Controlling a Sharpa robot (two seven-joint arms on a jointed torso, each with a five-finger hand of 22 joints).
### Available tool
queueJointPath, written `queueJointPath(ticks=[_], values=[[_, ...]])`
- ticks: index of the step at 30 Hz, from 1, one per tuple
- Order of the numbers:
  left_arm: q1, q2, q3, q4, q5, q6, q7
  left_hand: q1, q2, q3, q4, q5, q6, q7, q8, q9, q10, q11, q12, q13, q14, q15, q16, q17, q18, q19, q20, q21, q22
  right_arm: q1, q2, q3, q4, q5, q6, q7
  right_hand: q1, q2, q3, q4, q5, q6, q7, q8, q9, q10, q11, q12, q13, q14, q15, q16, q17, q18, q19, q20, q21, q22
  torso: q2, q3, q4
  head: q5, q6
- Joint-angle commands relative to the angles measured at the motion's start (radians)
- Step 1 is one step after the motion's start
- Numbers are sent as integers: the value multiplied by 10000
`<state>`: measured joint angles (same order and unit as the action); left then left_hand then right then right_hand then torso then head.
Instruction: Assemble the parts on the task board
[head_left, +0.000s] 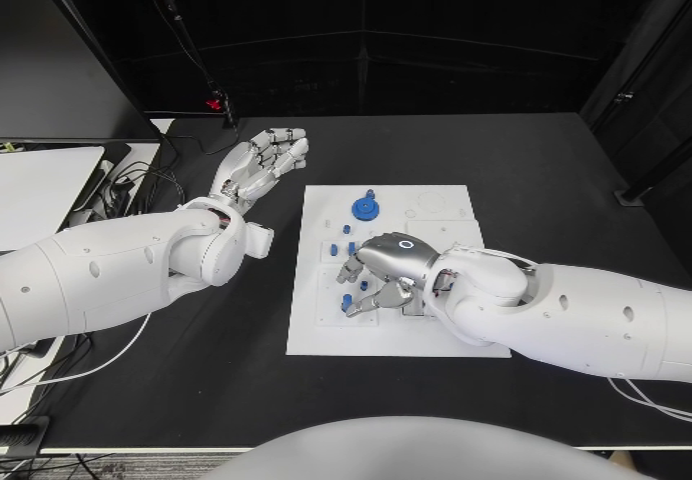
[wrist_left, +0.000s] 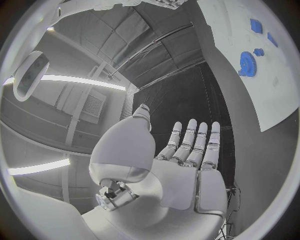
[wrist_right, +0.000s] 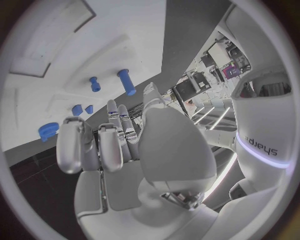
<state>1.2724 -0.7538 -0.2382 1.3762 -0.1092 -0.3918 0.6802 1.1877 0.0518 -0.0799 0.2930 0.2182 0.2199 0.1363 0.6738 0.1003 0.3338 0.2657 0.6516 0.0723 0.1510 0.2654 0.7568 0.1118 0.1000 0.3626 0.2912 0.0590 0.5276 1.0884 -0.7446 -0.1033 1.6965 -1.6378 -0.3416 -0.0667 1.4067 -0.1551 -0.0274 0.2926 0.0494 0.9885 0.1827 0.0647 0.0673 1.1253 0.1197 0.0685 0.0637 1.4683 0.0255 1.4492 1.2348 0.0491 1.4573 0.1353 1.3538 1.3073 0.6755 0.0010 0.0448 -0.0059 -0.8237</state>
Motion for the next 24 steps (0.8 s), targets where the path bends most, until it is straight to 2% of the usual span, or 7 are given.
queueJointPath(ticks=[1, 9, 16, 18, 20, 22, 24], values=[[16, 23, 10, -16, 10, 114, 650, -13, 77, -66, -17, 46, -68, 1623, 42, -9, -44, 6, 33, -15, -66, 27, 47, -7, -200, 64, 2, 32, -10, 87, -494, 16, 378, 3291, -1972, 553, -179, -57, 41, 16, -14, -92, 39, 35, 15, -120, -4, 34, 15, 374, 88, -67, -139, 154, -123, 18, -188, 1161, -32, -19, 20, -58, -9], [15, 85, 10, -64, 10, 95, 643, -8, 79, -76, -16, 51, -72, 1623, 47, -13, -48, 6, 39, -18, -68, 27, 54, -13, -200, 75, 2, 34, 2, 720, -2168, 20, 1176, 8559, -2691, 1707, -1165, 262, -595, -5, 522, -481, 125, 129, 29, -268, 64, 428, 79, -148, 179, -634, -1442, 485, -978, 131, -1605, 324, -15, -30, 31, -233, 28], [15, 114, 10, -61, 10, 56, 639, -8, 79, -79, -16, 52, -73, 1623, 48, -14, -48, 6, 41, -18, -69, 28, 56, -15, -200, 82, 2, 36, 12, 834, -3406, 3, 1542, 9414, -2087, 867, -1926, 572, -956, 8, 817, -1081, -247, 240, 13, 1276, -352, 2117, 955, -1601, -119, -2005, -4099, 1010, -2725, -109, -4183, -1112, 1, -28, -5, -483, 116], [15, 125, 9, -69, 10, 52, 631, -7, 80, -81, -16, 52, -73, 1623, 50, -15, -48, 6, 43, -19, -69, 28, 57, -17, -200, 89, 2, 37, 20, 844, -3762, -7, 1553, 8943, -1931, 448, -1902, 775, -973, -26, 756, -826, -596, 525, 95, 1992, -813, 3784, 2097, -2272, -452, -2568, -4982, 1139, -3447, -370, -5158, -1607, -11, -33, 17, -671, 125], [15, 139, 9, -80, 10, 53, 625, -7, 80, -82, -16, 53, -73, 1623, 50, -15, -47, 6, 44, -19, -69, 28, 58, -17, -199, 97, 2, 39, 30, 848, -3993, -29, 1550, 8475, -1829, 83, -2029, 956, -1282, -425, 748, -867, -699, 666, 59, 1370, -1044, 9950, 8421, -2408, -607, -2189, -4224, 1025, -4088, -706, -6176, -2020, -13, -42, 44, -808, 122], [16, 153, 9, -95, 10, 49, 623, -7, 80, -84, -15, 53, -74, 1623, 51, -16, -47, 6, 45, -19, -69, 27, 59, -18, -199, 102, 2, 40, 37, 850, -4215, -59, 1572, 7955, -1785, -283, -1813, 1051, -1285, -131, 609, -927, -838, 841, 82, 3584, -1024, 14343, 13921, -1381, -448, -645, -1489, 958, -3627, -473, -5627, -1556, -6, -35, 29, -870, 139], [15, 166, 9, -110, 5, 47, 621, -7, 80, -84, -15, 53, -74, 1623, 51, -16, -47, 6, 45, -19, -69, 27, 59, -18, -199, 102, 2, 40, 37, 851, -4401, -87, 1627, 7464, -1785, -674, -1881, 969, -1278, -23, 876, -492, -694, 1243, 225, 4454, -834, 15023, 15070, 463, -321, 912, 2314, 768, -2668, -488, -3937, -489, 5, -28, 14, -922, 187]])
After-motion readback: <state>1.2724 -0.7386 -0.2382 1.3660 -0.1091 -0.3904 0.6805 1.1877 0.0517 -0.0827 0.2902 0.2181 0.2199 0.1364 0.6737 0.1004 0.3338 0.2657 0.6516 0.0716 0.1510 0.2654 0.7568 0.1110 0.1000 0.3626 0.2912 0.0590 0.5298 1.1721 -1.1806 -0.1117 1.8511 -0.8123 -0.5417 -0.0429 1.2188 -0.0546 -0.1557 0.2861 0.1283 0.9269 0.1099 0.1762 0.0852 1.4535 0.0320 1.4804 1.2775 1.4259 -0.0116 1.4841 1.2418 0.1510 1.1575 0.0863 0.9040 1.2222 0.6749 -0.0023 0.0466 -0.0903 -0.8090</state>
